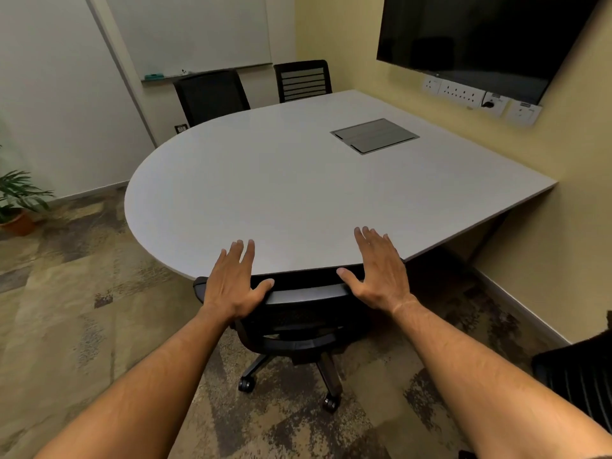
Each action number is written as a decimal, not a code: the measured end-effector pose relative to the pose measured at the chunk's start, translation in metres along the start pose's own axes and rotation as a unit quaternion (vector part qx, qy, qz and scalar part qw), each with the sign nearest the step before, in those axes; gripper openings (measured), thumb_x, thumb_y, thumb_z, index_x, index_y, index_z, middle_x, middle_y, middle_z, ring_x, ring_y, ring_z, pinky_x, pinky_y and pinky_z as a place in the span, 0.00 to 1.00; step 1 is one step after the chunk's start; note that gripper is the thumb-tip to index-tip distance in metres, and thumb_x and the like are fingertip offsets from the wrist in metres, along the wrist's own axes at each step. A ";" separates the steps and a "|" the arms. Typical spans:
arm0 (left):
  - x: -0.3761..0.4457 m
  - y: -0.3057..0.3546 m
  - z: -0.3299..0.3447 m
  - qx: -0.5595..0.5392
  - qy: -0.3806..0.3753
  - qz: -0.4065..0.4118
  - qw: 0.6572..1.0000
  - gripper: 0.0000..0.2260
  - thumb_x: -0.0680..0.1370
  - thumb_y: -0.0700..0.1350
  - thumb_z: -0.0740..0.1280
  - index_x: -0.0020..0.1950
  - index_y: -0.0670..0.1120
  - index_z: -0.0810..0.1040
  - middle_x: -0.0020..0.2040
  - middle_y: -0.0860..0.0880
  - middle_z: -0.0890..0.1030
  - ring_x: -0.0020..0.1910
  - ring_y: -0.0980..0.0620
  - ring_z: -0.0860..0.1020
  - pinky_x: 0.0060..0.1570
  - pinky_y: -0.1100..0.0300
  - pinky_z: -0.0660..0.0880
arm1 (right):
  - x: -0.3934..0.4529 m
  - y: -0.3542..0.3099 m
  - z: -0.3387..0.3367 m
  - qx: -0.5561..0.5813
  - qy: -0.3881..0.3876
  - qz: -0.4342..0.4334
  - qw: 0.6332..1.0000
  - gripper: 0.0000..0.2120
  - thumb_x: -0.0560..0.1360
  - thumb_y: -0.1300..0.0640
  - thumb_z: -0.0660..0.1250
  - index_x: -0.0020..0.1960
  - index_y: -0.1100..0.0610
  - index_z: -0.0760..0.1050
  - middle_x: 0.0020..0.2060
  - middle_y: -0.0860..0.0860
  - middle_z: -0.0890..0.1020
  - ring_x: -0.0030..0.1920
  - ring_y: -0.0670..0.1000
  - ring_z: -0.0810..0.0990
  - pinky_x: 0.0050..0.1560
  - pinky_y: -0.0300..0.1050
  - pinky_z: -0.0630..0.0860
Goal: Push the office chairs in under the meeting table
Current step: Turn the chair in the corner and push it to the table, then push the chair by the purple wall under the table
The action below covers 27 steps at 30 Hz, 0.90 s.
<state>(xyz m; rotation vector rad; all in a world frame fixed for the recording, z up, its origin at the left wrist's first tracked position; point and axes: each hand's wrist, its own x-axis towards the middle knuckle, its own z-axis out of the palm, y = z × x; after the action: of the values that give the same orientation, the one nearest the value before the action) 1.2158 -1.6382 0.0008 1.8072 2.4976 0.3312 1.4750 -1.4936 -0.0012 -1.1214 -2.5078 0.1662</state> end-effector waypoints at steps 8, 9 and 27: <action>0.022 0.046 -0.009 0.010 0.010 0.105 0.994 0.45 0.70 0.71 0.44 0.80 0.47 0.42 0.80 0.40 0.48 0.79 0.46 0.45 0.75 0.53 0.39 | -0.027 0.021 -0.038 -0.061 0.032 0.070 0.995 0.47 0.70 0.28 0.48 0.79 0.59 0.48 0.77 0.60 0.54 0.78 0.57 0.51 0.77 0.53 0.44; 0.028 0.055 -0.010 0.008 0.010 0.124 0.992 0.44 0.70 0.71 0.44 0.80 0.47 0.42 0.80 0.40 0.48 0.79 0.46 0.45 0.75 0.54 0.38 | -0.032 0.025 -0.043 -0.067 0.038 0.083 0.994 0.47 0.70 0.28 0.49 0.79 0.59 0.48 0.77 0.60 0.54 0.77 0.57 0.51 0.77 0.53 0.45; 0.059 0.361 0.020 -0.055 -0.067 0.414 0.906 0.41 0.73 0.69 0.49 0.80 0.50 0.45 0.80 0.42 0.49 0.79 0.44 0.48 0.75 0.51 0.44 | -0.219 0.171 -0.161 -0.220 0.089 0.446 0.863 0.42 0.74 0.36 0.53 0.78 0.63 0.49 0.76 0.64 0.55 0.77 0.61 0.52 0.76 0.58 0.48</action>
<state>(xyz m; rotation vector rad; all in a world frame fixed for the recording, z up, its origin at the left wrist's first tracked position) 1.5372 -1.4723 0.0571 2.6259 1.4554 0.3330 1.7890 -1.5477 0.0363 -2.2964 -1.7085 -0.2743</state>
